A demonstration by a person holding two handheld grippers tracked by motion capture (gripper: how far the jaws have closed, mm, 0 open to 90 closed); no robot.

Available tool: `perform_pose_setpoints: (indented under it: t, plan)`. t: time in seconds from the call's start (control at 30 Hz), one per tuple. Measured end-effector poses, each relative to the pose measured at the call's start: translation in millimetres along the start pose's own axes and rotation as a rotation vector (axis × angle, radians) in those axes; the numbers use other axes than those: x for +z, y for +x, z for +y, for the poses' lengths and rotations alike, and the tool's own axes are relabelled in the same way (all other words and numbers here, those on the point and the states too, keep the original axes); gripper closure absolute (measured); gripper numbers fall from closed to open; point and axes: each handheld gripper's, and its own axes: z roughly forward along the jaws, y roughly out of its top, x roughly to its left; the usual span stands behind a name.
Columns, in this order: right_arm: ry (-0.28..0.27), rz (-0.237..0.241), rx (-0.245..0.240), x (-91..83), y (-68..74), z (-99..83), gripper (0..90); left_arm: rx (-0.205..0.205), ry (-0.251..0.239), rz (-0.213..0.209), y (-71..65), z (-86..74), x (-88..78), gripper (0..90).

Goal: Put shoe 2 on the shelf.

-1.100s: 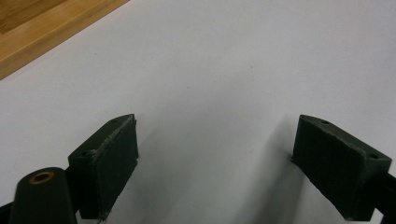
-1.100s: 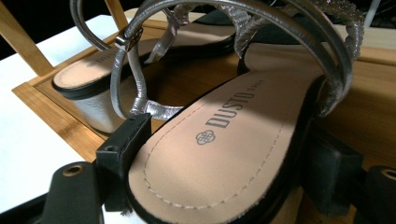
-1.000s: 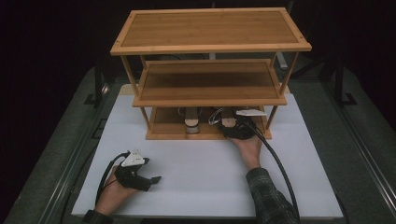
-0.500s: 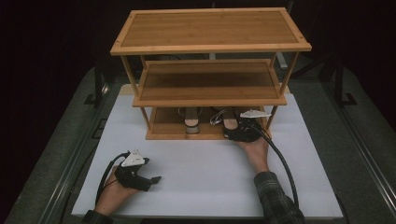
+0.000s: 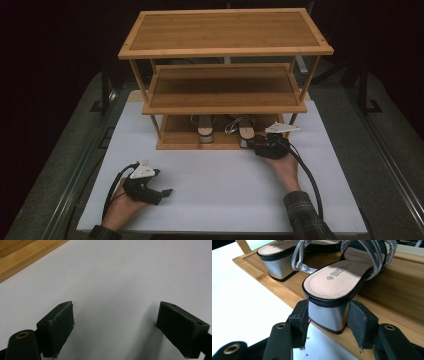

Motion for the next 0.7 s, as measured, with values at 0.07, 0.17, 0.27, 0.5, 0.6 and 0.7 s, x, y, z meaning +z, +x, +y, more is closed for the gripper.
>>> perform_pose_setpoints:
  t: [0.07,0.17,0.27,0.5,0.6,0.7]
  plan:
    - [-0.002,0.016,0.015,2.0,1.2,0.1,51.6,0.0,0.0,0.0,0.1,0.0,0.0,13.2]
    - [-0.015,0.022,0.008,6.0,3.7,1.6,52.5,0.001,0.002,-0.001,0.3,0.1,-0.1,13.2]
    - [-0.027,0.023,0.016,10.6,4.5,2.6,52.7,0.002,0.003,-0.001,0.4,0.2,-0.1,13.2]
    - [-0.013,0.017,0.01,23.7,8.9,11.9,53.7,-0.001,0.001,-0.002,0.4,0.2,0.0,13.2]
    - [-0.013,0.013,0.013,26.9,8.6,13.8,53.7,0.0,0.0,-0.001,0.5,0.2,0.0,13.2]
    - [0.0,0.013,0.024,32.3,6.5,14.0,52.2,-0.001,-0.001,-0.002,0.4,0.2,0.1,13.2]
